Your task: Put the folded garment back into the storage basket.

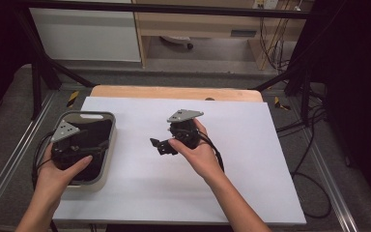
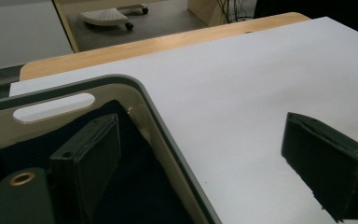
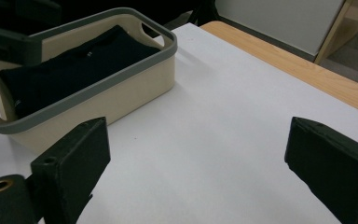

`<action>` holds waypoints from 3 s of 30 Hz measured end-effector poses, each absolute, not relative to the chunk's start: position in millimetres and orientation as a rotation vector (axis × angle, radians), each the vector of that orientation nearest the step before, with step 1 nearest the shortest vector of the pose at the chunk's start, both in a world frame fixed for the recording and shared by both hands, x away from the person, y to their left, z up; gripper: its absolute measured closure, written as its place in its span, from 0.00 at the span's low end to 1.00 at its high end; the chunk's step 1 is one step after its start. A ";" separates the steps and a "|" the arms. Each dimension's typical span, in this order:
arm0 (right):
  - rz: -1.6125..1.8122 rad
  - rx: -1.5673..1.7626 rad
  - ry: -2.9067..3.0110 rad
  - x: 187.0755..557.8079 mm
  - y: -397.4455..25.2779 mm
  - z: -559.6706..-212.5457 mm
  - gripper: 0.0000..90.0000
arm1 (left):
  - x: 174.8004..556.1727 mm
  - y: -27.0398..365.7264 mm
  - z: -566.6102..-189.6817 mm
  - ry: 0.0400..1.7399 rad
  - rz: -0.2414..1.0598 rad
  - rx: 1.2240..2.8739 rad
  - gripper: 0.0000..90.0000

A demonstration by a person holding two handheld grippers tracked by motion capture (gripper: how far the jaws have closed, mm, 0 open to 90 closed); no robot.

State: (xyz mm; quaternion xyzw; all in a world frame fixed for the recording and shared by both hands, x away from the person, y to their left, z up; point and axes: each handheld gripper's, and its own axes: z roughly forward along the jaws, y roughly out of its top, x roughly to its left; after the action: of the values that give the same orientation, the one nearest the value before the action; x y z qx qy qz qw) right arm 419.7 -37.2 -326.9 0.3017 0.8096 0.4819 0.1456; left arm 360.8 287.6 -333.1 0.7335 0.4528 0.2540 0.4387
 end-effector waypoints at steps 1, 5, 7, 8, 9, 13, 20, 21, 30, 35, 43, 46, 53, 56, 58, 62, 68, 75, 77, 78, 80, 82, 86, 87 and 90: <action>1.400 0.874 2.329 420.6 -40.1 -326.8 0.08 | 359.7 286.4 -333.6 1.121 0.627 1.820 0.13; 1.435 0.891 2.292 424.0 -52.6 -326.2 0.09 | 354.4 281.9 -339.0 1.121 0.601 1.808 0.08; 1.441 0.900 2.252 425.7 -58.8 -326.7 0.10 | 351.5 280.3 -343.7 1.123 0.588 1.797 0.08; 1.446 0.917 2.238 426.5 -61.8 -326.9 0.10 | 350.3 279.3 -346.3 1.125 0.588 1.798 0.08; 1.450 0.925 2.225 427.4 -64.7 -327.0 0.10 | 349.1 278.2 -348.8 1.123 0.587 1.803 0.08; 1.445 0.961 2.196 430.5 -76.4 -327.3 0.10 | 346.1 278.7 -354.2 1.119 0.594 1.803 0.07; 1.444 1.022 2.178 433.5 -91.5 -325.8 0.09 | 341.7 286.1 -355.1 1.112 0.587 1.795 0.07; 1.437 1.025 2.177 433.7 -93.9 -325.7 0.09 | 341.3 286.9 -355.7 1.113 0.584 1.794 0.07; 1.407 1.071 2.160 424.4 -131.0 -339.1 0.08 | 337.4 285.6 -359.8 1.085 0.562 1.808 0.07; 1.427 1.110 2.129 417.1 -161.1 -347.2 0.08 | 332.0 283.9 -363.4 1.094 0.553 1.803 0.07; 1.468 1.186 2.061 406.7 -196.9 -358.5 0.08 | 329.7 289.4 -368.4 1.086 0.546 1.775 0.07; 1.467 1.201 2.044 401.4 -206.8 -360.7 0.08 | 326.9 291.6 -371.2 1.083 0.551 1.775 0.07; 1.458 1.230 2.024 391.6 -227.0 -371.9 0.09 | 323.6 295.3 -375.2 1.079 0.558 1.768 0.08; 1.494 1.276 1.996 388.8 -236.0 -379.4 0.09 | 323.7 294.3 -376.7 1.078 0.559 1.777 0.08; 1.487 1.290 1.983 386.5 -240.6 -384.8 0.09 | 323.4 291.5 -377.7 1.072 0.560 1.790 0.08; 1.471 1.297 1.966 380.5 -248.5 -392.3 0.09 | 323.4 287.1 -379.7 1.065 0.551 1.801 0.08; 1.455 1.322 1.940 370.1 -260.8 -403.4 0.10 | 324.8 283.5 -385.5 1.072 0.546 1.816 0.08; 1.419 1.344 1.922 359.5 -272.2 -420.1 0.09 | 325.8 283.4 -388.1 1.080 0.543 1.817 0.08; 1.410 1.350 1.917 355.7 -273.7 -425.5 0.09 | 325.8 283.4 -388.3 1.080 0.539 1.819 0.08; 1.404 1.347 1.919 354.3 -274.2 -427.1 0.09 | 325.7 283.2 -388.2 1.079 0.540 1.820 0.08; 1.404 1.348 1.911 351.1 -274.8 -431.0 0.09 | 325.6 282.8 -388.0 1.076 0.540 1.820 0.08; 1.409 1.350 1.908 348.2 -275.0 -434.1 0.09 | 325.5 282.5 -388.1 1.077 0.541 1.821 0.08; 1.416 1.334 1.909 342.6 -272.9 -438.7 0.09 | 325.7 282.0 -388.7 1.075 0.541 1.831 0.08; 1.416 1.328 1.915 341.4 -272.0 -439.9 0.09 | 325.8 281.8 -388.9 1.074 0.540 1.833 0.08; 1.417 1.313 1.931 337.5 -268.6 -444.5 0.08 | 325.8 282.1 -389.3 1.075 0.541 1.834 0.08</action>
State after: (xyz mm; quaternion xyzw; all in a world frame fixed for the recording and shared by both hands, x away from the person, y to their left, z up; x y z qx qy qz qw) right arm 337.5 -268.6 -444.5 0.4707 0.6922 0.5077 0.2035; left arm 325.8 282.1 -389.3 0.7439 0.4359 0.2196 0.4565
